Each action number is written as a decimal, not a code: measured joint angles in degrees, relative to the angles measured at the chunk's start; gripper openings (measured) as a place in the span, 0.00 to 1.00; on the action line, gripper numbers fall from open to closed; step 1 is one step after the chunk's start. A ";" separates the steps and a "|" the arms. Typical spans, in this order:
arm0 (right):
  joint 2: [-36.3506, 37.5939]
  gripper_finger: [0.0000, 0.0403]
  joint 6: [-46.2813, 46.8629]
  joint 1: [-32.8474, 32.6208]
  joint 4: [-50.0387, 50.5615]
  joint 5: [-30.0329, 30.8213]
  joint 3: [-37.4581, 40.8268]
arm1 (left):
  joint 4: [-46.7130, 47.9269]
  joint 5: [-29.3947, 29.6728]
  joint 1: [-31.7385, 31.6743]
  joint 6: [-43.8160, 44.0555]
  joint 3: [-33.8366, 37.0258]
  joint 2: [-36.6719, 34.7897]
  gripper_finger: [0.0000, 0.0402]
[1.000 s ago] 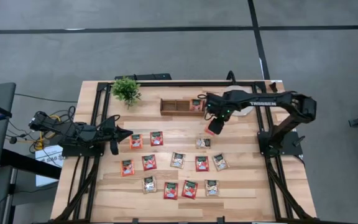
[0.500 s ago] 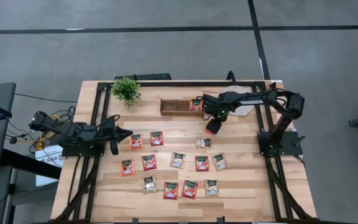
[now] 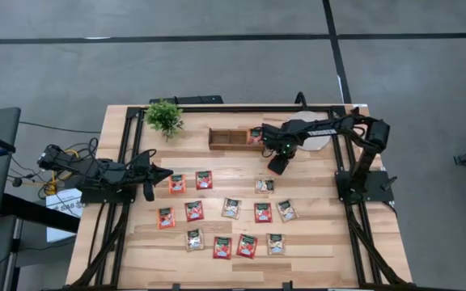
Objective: Pick & Place Tea
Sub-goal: Put the right orange tea bag into the right section of the wooden organizer, then put the top orange tea bag into the right section of the wooden organizer
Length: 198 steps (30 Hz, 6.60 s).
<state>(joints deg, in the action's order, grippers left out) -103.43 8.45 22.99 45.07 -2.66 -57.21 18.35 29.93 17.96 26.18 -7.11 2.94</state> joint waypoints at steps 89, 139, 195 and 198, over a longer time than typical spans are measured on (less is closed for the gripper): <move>-19.68 0.00 -36.96 -0.75 28.27 17.58 -53.17 | 0.02 -0.02 0.02 0.03 0.00 0.00 0.00; -4.18 0.07 -23.86 -0.49 36.10 2.71 -53.17 | -0.10 -0.08 0.01 10.00 0.00 0.01 0.00; 78.56 0.01 10.12 -2.74 -30.53 -10.79 31.32 | 13.26 -8.77 -10.97 -2.69 -44.12 66.45 0.00; 78.88 0.01 10.12 -2.76 -31.15 -10.83 31.35 | 16.24 -8.79 -12.37 -1.95 -44.13 68.02 0.00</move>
<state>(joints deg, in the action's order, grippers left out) -24.56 18.57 20.23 13.92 -13.49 -25.87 34.59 21.15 5.59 24.23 -51.24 70.96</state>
